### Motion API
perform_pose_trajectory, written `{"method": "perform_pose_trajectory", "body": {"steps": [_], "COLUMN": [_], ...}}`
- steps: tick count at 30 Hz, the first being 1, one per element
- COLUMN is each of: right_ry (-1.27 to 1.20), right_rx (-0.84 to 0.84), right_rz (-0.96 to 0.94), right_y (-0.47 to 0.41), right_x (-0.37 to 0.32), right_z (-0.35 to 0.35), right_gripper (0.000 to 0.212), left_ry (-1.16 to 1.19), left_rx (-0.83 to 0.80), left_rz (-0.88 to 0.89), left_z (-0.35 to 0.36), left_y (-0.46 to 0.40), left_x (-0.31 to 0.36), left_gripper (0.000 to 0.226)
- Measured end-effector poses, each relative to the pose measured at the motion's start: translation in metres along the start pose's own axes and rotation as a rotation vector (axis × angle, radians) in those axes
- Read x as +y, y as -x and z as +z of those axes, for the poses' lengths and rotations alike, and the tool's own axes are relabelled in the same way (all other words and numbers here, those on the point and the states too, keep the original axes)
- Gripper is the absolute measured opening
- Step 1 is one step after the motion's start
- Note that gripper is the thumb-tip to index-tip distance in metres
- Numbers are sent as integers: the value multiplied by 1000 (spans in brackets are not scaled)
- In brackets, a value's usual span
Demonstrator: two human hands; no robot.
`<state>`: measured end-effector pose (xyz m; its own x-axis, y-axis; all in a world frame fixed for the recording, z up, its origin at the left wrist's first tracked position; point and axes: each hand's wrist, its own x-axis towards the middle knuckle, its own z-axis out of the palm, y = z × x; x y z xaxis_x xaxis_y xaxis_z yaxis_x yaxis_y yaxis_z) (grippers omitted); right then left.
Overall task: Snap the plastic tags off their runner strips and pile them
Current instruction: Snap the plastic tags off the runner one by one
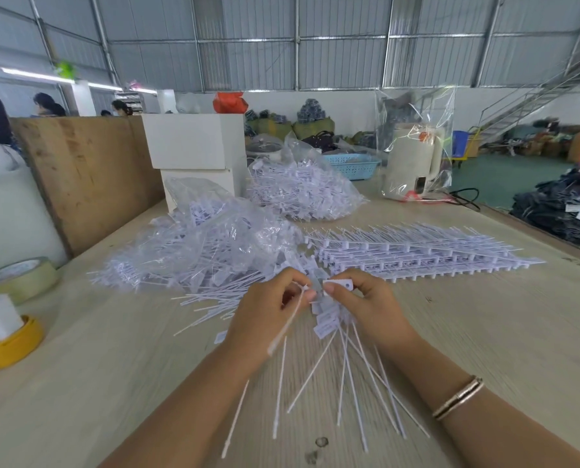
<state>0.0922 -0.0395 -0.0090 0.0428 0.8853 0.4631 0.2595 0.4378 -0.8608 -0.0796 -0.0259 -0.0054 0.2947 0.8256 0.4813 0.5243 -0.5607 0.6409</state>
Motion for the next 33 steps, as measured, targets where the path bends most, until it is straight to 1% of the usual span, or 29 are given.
{"method": "perform_pose_trajectory", "body": {"steps": [1, 3, 5, 7, 8, 11, 12, 14, 15, 16, 18, 20, 21, 23, 24, 25, 28, 30, 31, 33], "right_ry": [41, 229, 420, 587, 631, 623, 633, 647, 634, 613, 581, 587, 590, 567, 543, 504, 298, 205, 199, 213], "right_rx": [-8, -33, -40, -34, -38, -48, -35, 36, 72, 87, 34, -63, -98, -127, -128, -129, -90, -45, -24, -3], "right_rz": [26, 35, 38, 84, 120, 194, 173, 66, 5, -45, -100, -124, -128, -135, -132, -123, -34, 36, 64, 94], "right_y": [-1, -2, -4, -4, -4, -5, -5, -5, -3, -2, 2, 5, 6, 7, 6, 6, 1, -3, -4, -5], "right_x": [1, 5, 10, 12, 12, 12, 11, 11, 9, 7, 1, -4, -6, -5, -4, -3, 1, 4, 7, 11], "right_z": [-2, -4, -3, -2, -2, -2, -2, -2, -1, 0, 4, 8, 10, 11, 11, 11, 6, 2, 0, -1], "right_gripper": [15, 13, 7, 6, 7, 11, 11, 7, 5, 9, 24, 38, 39, 26, 17, 12, 27, 28, 26, 22], "left_ry": [-25, -89, -142, -180, -198, -240, -245, -247, -247, -244, -214, -196, -208, -242, -246, -240, -254, -297, -302, -282], "left_rx": [5, 1, -5, -3, -1, -12, -23, -42, -47, -47, -35, -30, -36, -53, -59, -62, -68, -87, -103, -154], "left_rz": [10, 44, 72, 85, 95, 114, 115, 116, 117, 116, 104, 113, 124, 141, 144, 145, 158, 158, 149, 129], "left_z": [0, 1, 2, 2, 1, 0, 0, 1, 2, 3, 5, 8, 9, 10, 10, 11, 9, 7, 7, 6], "left_y": [0, 0, 1, 1, 1, 2, 2, 3, 3, 3, 4, 4, 4, 4, 4, 5, 7, 6, 6, 7], "left_x": [0, 0, 0, -1, -2, -2, -1, 0, 1, 1, 2, 3, 3, 4, 5, 6, 6, 5, 5, 5], "left_gripper": [15, 16, 22, 23, 22, 19, 18, 20, 23, 29, 45, 56, 58, 59, 58, 56, 41, 33, 34, 43]}}
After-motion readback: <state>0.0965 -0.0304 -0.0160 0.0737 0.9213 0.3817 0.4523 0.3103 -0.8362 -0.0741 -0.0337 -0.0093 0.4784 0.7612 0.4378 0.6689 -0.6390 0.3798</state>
